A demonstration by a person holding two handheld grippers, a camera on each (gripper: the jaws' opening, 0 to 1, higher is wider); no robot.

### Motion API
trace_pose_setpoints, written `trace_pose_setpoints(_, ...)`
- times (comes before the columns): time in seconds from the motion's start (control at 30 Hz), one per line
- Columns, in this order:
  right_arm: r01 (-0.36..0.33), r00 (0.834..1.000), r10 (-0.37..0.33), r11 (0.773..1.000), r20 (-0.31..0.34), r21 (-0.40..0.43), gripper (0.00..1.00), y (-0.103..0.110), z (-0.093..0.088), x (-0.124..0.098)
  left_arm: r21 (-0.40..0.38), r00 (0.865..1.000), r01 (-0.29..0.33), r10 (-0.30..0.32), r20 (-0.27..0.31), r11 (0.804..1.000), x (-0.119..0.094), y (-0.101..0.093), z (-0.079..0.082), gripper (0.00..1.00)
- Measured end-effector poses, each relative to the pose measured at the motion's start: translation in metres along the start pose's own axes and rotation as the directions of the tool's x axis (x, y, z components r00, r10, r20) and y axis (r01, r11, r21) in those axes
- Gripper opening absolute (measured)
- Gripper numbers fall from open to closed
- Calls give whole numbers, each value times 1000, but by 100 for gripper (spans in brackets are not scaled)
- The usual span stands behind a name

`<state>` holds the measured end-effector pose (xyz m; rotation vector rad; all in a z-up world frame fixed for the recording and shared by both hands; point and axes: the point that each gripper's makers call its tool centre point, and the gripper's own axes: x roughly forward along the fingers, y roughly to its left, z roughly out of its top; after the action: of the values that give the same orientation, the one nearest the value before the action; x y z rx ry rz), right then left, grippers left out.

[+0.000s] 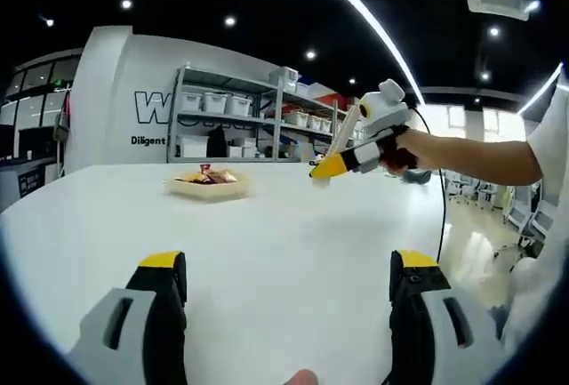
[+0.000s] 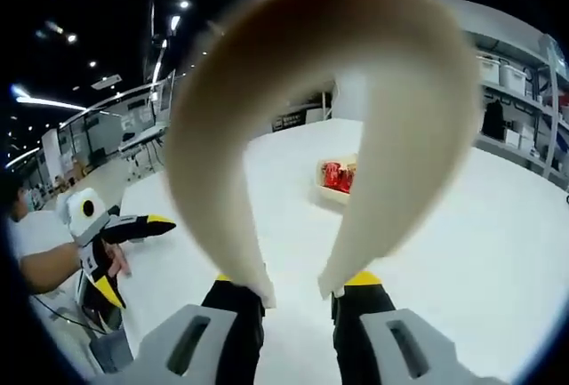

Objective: Place the target food into the container with the food tongs after gripping and lifting it, then release it inside without dropping or visibly crushing the food.

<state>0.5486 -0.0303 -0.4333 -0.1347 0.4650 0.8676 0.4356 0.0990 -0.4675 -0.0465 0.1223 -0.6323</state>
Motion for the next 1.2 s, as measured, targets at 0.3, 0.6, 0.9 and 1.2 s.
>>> trace_pose_setpoints(0.3, -19, 998, 18, 1000, 64, 25, 23, 11, 1, -10, -31, 999, 10, -12, -40, 999, 3, -2, -4, 94)
trace_pose_setpoints(0.6, -66, 992, 58, 996, 116, 63, 24, 20, -10, -13, -71, 995, 37, -43, -88, 997, 5, -6, -2, 93)
trace_pose_setpoints(0.9, -146, 974, 119, 981, 192, 130, 24, 45, -5, -19, -94, 990, 102, -110, -85, 990, 18, -15, 6, 85)
trace_pose_setpoints(1.2, -255, 943, 189, 939, 272, 229, 25, 66, 5, -27, -99, 971, 216, -225, -80, 971, 29, -31, 22, 72)
